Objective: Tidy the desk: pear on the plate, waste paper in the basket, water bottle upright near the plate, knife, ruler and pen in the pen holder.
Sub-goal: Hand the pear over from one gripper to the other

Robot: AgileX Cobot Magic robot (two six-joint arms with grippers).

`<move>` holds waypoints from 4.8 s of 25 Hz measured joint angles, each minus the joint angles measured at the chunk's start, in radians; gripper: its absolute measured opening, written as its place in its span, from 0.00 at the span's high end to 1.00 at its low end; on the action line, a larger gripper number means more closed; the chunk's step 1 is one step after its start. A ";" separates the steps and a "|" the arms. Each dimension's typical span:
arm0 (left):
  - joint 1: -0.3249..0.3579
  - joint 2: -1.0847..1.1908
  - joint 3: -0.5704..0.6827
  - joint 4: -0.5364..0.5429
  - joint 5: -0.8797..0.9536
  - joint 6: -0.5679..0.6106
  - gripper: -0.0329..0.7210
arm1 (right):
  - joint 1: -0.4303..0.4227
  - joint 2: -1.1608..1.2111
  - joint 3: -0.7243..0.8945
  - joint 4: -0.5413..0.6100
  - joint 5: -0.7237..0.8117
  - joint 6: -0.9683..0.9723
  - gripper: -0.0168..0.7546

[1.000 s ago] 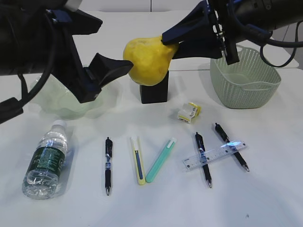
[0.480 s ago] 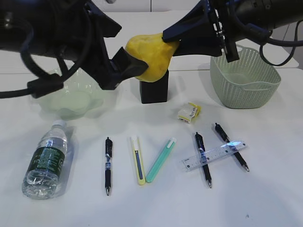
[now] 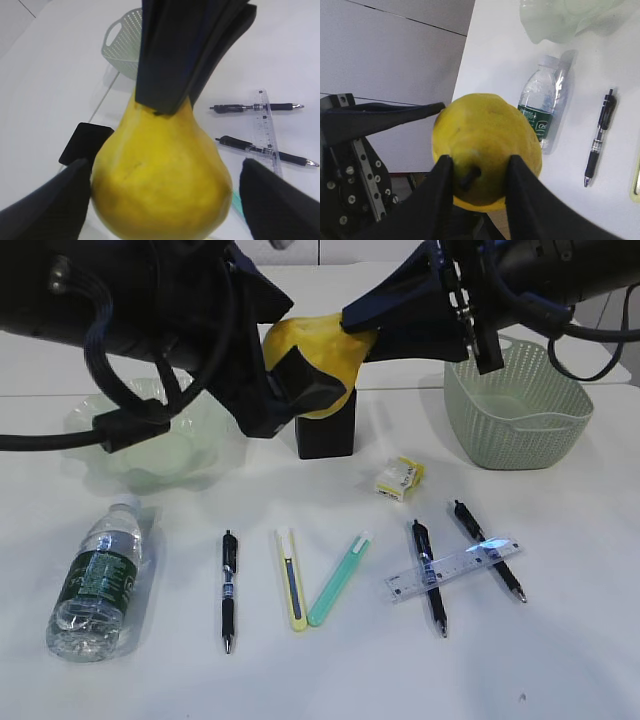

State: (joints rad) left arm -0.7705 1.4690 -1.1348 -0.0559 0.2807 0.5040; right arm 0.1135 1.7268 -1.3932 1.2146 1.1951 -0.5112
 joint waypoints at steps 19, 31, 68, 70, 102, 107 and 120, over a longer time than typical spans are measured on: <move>0.000 0.068 -0.008 0.056 -0.023 0.000 0.04 | 0.000 0.000 0.002 -0.051 -0.020 0.000 0.70; 0.000 0.068 -0.008 0.076 -0.025 0.000 0.18 | 0.000 0.000 0.002 -0.049 -0.021 -0.002 0.70; 0.000 0.070 -0.009 0.080 -0.041 0.000 0.26 | 0.000 0.000 0.002 -0.044 -0.024 -0.007 0.67; 0.000 0.070 -0.009 0.082 -0.041 0.000 0.26 | 0.000 0.000 0.002 -0.042 -0.024 -0.007 0.65; 0.000 0.072 -0.009 0.127 -0.053 0.000 0.27 | -0.002 0.000 0.002 0.025 -0.002 -0.065 0.21; 0.000 0.072 -0.009 0.127 -0.053 0.000 0.27 | -0.002 0.000 0.002 0.025 -0.001 -0.068 0.20; 0.000 0.075 -0.009 0.127 -0.051 0.001 0.27 | -0.002 0.000 0.002 -0.020 -0.026 -0.068 0.20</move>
State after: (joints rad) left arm -0.7705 1.5440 -1.1440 0.0709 0.2293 0.5046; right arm 0.1116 1.7268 -1.3913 1.1947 1.1696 -0.5793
